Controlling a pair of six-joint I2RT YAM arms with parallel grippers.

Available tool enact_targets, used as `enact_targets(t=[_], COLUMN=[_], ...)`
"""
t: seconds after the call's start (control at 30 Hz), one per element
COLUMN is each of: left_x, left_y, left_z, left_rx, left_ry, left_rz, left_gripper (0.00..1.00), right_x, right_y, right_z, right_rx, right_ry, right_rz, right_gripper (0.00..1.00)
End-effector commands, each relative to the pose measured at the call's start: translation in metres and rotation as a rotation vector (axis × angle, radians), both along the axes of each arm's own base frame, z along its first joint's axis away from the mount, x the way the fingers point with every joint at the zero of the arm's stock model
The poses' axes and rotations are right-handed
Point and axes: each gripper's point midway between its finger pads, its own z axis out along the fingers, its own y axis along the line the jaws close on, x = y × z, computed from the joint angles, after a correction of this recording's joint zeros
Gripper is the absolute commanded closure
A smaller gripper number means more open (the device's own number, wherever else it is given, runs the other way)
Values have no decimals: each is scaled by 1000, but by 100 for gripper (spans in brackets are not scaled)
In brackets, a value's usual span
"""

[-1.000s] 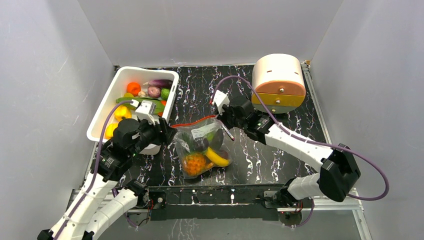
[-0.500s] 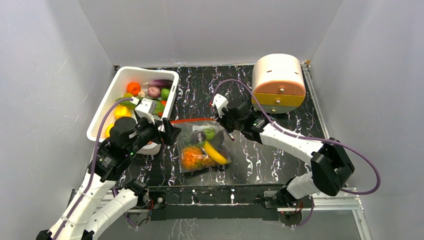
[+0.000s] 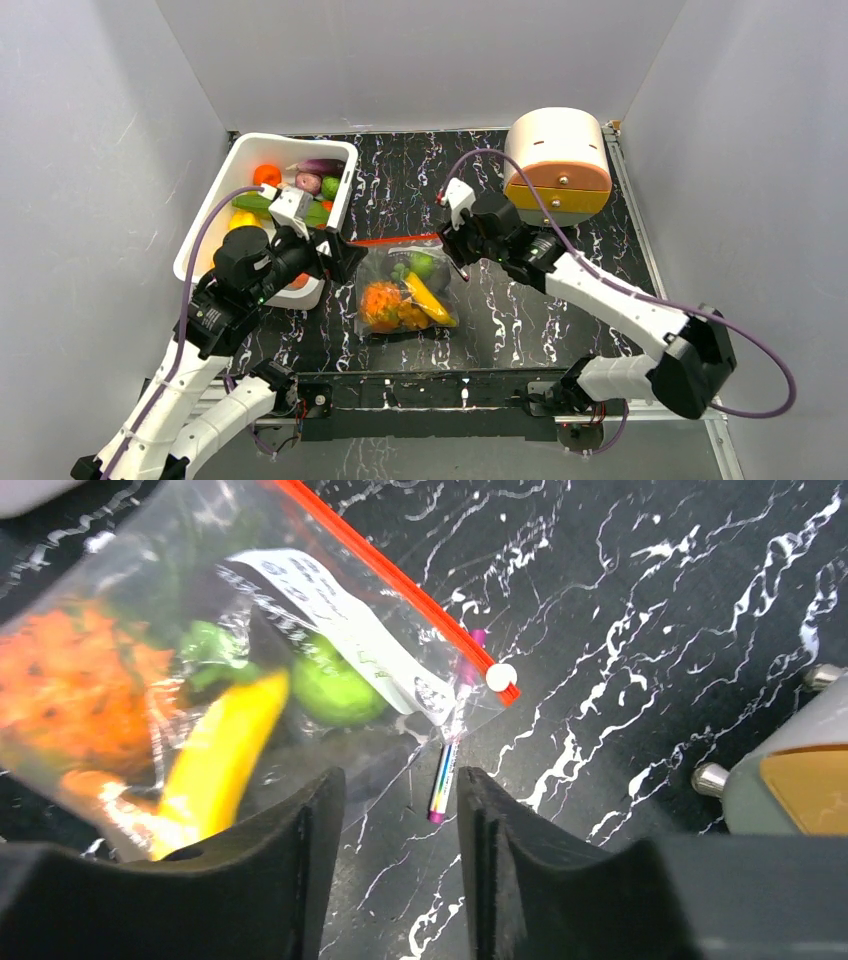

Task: Place the food in the zip-top bag and seal the zipper
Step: Place the zipper food storage bag at the center of the board, then reset both arms

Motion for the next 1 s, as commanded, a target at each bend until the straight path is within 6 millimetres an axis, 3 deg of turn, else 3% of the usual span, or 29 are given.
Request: enact_targets(t=[0.0,0.1,0.17,0.23,0.27,0.5,0.57,0.97], left_x=[13,19,20,20,19,8,7,13], left_y=[5,11,14,17,18,7,3,5], left_z=[33,39,45,55,60,91,89,60], left_rx=[-93,-127,-129,-134,-136,-225,-236,-205], left_ry=[-31,-25,-30,-48,-58,-78,-70,-46], left_rz=[98,165,186,196,194,125,107,137], left_gripper=[2,2,2,2,2,2,2,2], right_x=[-13,-27,-33,-39,-44,-73,-79,-87], right_y=[-1,-10,-20,-30,-36,-66,-69,-69], right_z=[58,79,102,124,137,199,205,188], right_rx=[163,238,293,351,393,636,697,710], right_ry=[-47,-46,-58,-68,-76,-118,-95,15], right_rz=[-17,-48,-96,-142,-166,-253,-274,-314], right_gripper=[53,36,24,6,2,2,2,2])
